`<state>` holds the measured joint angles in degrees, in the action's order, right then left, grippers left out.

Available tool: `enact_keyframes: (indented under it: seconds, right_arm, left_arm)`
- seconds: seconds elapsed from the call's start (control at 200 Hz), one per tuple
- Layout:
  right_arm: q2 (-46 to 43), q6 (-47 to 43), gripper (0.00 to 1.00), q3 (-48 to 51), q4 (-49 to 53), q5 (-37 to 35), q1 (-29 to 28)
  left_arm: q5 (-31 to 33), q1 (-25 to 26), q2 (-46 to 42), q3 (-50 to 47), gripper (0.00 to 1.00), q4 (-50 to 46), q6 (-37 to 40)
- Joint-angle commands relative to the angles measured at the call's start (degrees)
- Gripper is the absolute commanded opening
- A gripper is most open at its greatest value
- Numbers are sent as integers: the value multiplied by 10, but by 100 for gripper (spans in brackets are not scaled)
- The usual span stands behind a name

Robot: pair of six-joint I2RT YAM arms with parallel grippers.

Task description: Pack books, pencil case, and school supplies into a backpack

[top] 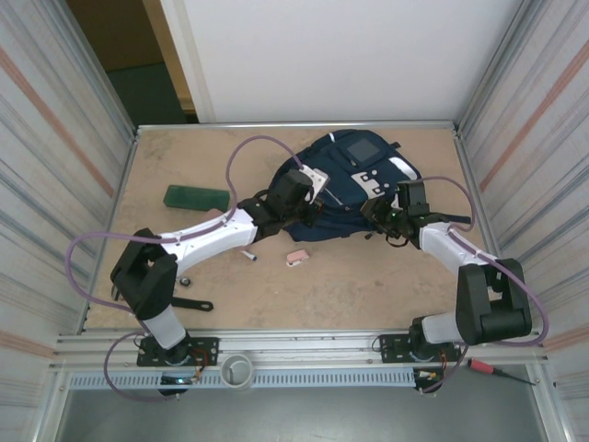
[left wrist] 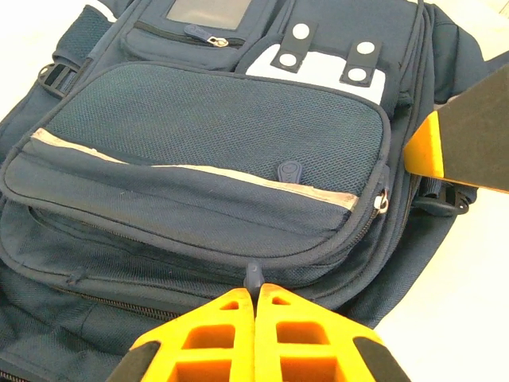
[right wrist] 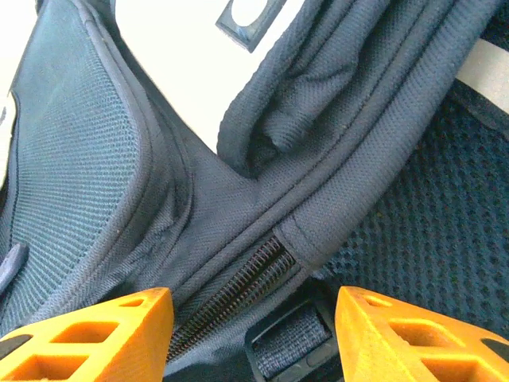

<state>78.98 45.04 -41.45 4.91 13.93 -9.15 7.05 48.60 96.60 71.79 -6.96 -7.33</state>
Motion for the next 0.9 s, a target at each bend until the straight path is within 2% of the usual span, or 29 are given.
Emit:
enact_keyframes:
  seconds: [0.0, 0.2, 0.356, 0.431, 0.496, 0.646, 0.892]
  right_arm:
    - [9, 13, 54, -6, -36, -21, -3]
    - [36, 12, 46, -10, -53, -26, -3]
    - [31, 1, 12, -2, -53, -23, 19]
    - [13, -12, 4, 4, -46, -14, 45]
    - [1, -26, 1, 3, -39, 4, 67]
    - [22, -76, 0, -46, 13, 62, 89]
    - [115, -90, 3, -135, 40, 145, 81]
  left_arm:
    - [-4, 9, -10, 5, 0, 20, -6]
    - [-8, 11, -15, -6, 0, 26, -8]
    - [17, 11, -20, -13, 0, 24, 1]
    - [57, 7, -30, -26, 0, 29, 12]
    - [73, -10, -39, -43, 0, 38, 16]
    - [64, -62, -44, -63, 0, 41, 6]
    - [32, -39, -40, -53, 0, 47, -2]
